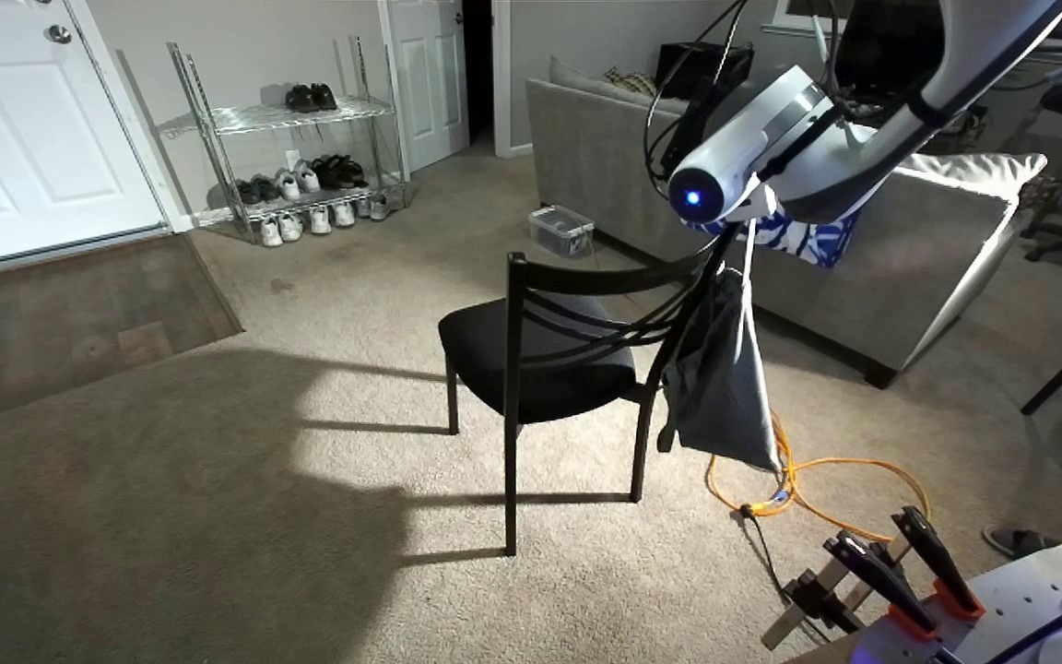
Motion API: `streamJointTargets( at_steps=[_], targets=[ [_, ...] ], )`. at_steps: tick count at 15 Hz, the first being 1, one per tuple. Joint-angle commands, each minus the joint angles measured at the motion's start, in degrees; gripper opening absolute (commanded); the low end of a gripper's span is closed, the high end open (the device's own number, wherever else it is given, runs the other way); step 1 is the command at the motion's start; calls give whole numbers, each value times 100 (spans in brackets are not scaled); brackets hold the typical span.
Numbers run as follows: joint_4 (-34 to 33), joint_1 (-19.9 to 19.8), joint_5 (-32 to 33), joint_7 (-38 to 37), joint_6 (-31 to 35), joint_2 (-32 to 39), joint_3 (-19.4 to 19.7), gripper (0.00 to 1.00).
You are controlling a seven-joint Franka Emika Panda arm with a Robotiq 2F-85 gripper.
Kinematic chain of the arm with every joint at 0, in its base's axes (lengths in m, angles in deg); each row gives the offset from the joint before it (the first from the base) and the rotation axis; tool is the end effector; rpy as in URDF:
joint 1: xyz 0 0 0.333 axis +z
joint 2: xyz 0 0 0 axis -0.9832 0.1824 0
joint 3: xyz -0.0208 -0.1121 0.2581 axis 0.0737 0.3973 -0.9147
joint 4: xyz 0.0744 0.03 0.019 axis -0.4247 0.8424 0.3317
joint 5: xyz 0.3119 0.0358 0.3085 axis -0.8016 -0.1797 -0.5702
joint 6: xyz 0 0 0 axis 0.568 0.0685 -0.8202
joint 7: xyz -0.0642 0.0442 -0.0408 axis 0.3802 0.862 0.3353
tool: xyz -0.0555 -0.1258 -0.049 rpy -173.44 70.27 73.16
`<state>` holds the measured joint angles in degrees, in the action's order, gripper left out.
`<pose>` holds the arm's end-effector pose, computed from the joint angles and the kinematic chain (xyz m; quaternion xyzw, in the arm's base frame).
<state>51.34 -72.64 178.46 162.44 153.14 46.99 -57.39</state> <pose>0.6451 -0.0075 0.2101 -0.1006 0.6774 -0.6378 0.3524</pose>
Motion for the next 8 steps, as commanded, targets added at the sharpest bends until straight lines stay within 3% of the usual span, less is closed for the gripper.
streamJointTargets(
  at_steps=[1, 8],
  targets=[
    [557, 105, 315, 59, 21, -407, -87, 100],
    [786, 167, 573, 118, 83, -351, -164, 100]
  ],
)
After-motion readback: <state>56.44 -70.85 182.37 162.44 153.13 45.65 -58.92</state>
